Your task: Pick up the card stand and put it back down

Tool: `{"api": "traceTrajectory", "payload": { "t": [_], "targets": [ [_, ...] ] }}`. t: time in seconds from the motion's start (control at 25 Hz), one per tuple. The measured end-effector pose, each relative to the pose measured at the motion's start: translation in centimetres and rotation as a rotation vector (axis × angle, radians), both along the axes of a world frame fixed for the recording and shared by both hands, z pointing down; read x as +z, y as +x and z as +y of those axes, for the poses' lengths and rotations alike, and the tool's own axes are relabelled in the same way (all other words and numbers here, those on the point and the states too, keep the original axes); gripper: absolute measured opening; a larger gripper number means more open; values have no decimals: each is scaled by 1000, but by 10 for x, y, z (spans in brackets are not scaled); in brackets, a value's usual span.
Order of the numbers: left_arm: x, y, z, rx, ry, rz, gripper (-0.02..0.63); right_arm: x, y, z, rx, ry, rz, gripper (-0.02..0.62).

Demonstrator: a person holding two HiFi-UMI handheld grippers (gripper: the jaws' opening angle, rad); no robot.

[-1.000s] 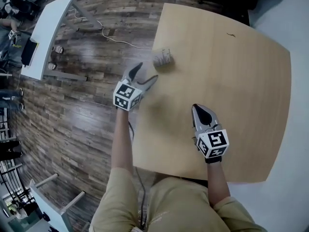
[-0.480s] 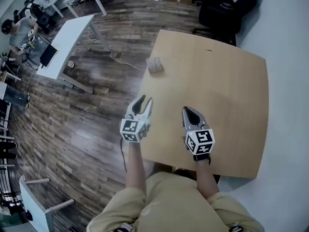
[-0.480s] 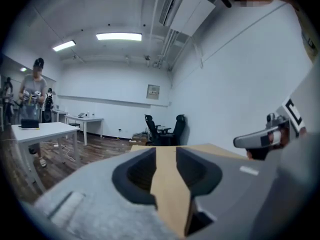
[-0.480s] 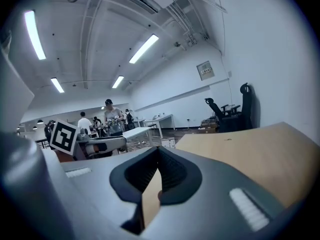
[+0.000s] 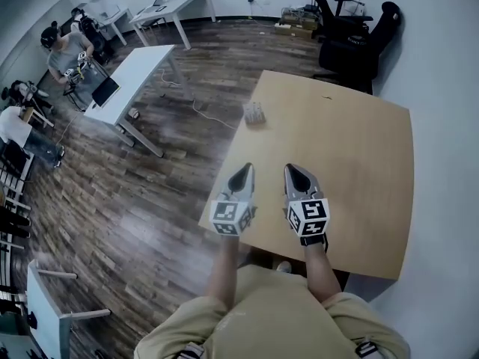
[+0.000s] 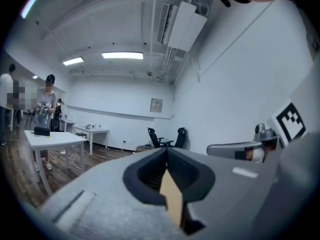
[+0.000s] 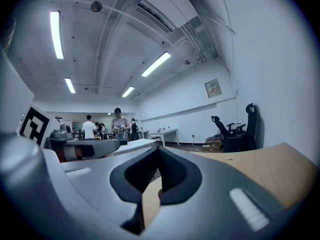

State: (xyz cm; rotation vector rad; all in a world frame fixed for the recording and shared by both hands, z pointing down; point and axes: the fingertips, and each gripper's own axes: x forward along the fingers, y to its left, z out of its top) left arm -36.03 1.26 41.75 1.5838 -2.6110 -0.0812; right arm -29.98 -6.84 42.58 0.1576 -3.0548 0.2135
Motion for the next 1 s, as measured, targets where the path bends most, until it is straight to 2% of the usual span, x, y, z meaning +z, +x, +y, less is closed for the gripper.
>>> {"api": "traceTrajectory", "payload": {
  "t": [0.12, 0.32, 0.68, 1.0],
  "targets": [
    [-12, 20, -2, -1, 4, -39, 5, -13, 13, 5, 0, 27, -19, 5],
    [-20, 42, 0, 18, 22, -55, 5, -21, 35, 7, 24, 42, -37, 5],
    [-11, 69, -2, 53, 12, -39, 5, -18, 68, -5, 71, 38, -44, 5],
    [6, 86, -15, 95, -50, -8, 5, -12, 83, -11, 81, 41, -24, 5]
  ]
}}
